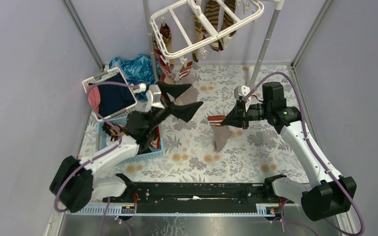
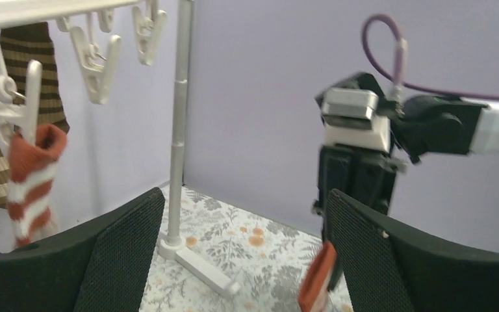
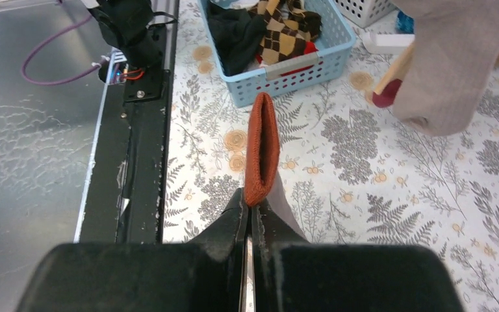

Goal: Clip the socks to the hanger
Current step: Open the clamp at the hanger.

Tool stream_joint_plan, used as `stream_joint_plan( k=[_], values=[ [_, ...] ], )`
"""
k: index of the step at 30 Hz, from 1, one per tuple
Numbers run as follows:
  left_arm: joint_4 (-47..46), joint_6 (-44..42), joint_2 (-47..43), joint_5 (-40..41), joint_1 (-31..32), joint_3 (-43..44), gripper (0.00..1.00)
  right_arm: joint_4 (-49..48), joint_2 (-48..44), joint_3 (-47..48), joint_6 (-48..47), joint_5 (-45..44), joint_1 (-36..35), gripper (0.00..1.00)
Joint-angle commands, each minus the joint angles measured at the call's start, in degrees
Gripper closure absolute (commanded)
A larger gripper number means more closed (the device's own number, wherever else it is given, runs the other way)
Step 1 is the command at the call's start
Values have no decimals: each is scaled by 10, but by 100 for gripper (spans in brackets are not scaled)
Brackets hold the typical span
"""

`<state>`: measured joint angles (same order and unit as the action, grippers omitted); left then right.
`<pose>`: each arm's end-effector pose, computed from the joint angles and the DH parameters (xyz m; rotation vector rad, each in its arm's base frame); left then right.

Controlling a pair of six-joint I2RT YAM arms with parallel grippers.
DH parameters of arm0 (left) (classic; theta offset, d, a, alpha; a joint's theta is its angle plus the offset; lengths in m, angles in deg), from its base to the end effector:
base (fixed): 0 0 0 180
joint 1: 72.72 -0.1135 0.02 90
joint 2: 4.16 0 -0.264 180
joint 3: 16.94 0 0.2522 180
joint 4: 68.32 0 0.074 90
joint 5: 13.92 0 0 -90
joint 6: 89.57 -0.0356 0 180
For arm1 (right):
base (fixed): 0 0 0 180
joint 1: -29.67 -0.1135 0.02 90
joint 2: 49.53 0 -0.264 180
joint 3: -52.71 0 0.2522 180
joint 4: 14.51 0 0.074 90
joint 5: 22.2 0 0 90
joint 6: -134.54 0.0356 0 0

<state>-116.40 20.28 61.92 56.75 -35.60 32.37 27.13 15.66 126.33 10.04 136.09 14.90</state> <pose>0.1893 -0.1581 0.3380 0.4809 1.0087 -1.0674 0.2155 0.0910 0.3424 -1.3369 1.3477 1.0258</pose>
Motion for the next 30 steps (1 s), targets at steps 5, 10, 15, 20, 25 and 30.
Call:
stream_joint_plan(
  k=[5, 10, 15, 20, 25, 30],
  values=[
    [-173, 9, 167, 88, -17, 81, 1, 17, -16, 18, -17, -27, 18, 100],
    [-210, -80, 221, 132, -13, 115, 1, 17, -13, 16, -17, -22, 19, 100],
    [-226, -117, 249, 154, -13, 149, 2, 18, -9, 15, -17, -18, 19, 100],
    [-218, -137, 273, 174, -14, 186, 3, 20, -9, 15, -18, -15, 19, 100],
    [-216, -157, 295, 188, -13, 217, 4, 24, -10, 15, -20, -10, 19, 100],
    [-211, -167, 306, 192, -13, 239, 5, 25, -10, 15, -21, -1, 19, 100]
  ],
)
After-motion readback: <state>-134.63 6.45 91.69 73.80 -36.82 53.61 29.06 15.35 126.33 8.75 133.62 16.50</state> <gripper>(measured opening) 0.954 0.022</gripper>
